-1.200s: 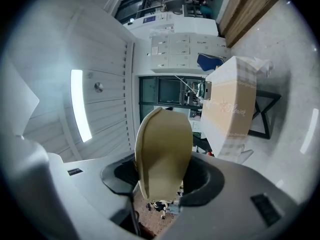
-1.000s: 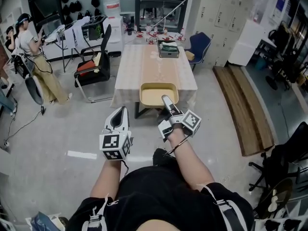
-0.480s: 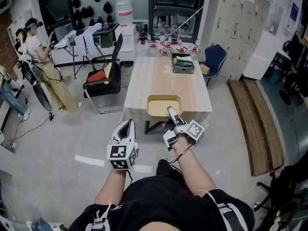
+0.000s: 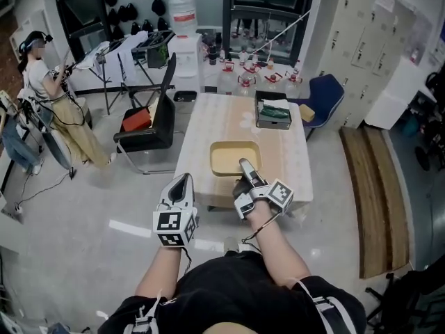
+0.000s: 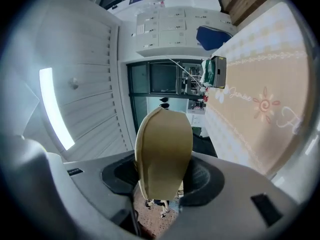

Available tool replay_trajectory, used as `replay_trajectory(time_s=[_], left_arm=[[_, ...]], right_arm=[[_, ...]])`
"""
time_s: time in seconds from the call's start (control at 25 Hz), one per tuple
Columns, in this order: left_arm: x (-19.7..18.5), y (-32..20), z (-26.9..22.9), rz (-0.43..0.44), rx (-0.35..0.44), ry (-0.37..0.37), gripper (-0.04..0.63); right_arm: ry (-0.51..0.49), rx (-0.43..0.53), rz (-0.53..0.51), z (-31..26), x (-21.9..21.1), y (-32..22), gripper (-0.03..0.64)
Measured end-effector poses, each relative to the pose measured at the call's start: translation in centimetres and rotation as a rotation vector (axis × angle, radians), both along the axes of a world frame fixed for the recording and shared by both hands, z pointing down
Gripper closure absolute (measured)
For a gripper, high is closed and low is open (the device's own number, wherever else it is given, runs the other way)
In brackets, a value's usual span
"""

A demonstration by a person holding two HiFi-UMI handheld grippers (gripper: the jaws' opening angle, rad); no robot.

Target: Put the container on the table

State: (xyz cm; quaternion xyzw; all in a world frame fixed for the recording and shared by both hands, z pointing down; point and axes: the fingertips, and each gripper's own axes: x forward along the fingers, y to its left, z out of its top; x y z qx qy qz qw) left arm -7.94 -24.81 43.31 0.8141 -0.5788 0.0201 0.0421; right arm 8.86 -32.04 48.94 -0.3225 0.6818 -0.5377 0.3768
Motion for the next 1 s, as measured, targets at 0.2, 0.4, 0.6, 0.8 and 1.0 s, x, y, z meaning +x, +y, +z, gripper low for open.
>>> replay_trajectory(time_s=[0.2, 0.4, 0.6, 0.8, 1.0], left_arm=[[2.5, -10.7, -1.2, -0.011, 0.012, -0.020, 0.584], [2.5, -17.4, -1.7, -0.027, 0.006, -0.013, 0.584], [2.5, -22.3, -1.8, -0.001, 0.013, -0.042, 0.584], [0.8, -25.7, -1.7, 0.002, 0.000, -0.037, 0.584], [-1.2, -27.9, -0.5, 0.000, -0.015, -0.048, 0.584]], right_arm=[[0.009, -0.011, -0.023, -0.9, 1.8, -10.4, 0.386], [0.051, -0.013, -0.037, -0.6, 1.8, -17.5, 0.385], [0.057, -0.010, -0.032, -0.2, 1.3, -22.6, 0.385], [0.058, -0.034, -0.014, 0.6, 0.0, -26.5, 0.385], [0.085, -0.030, 0.014, 1.0, -2.2, -30.3, 0.385]])
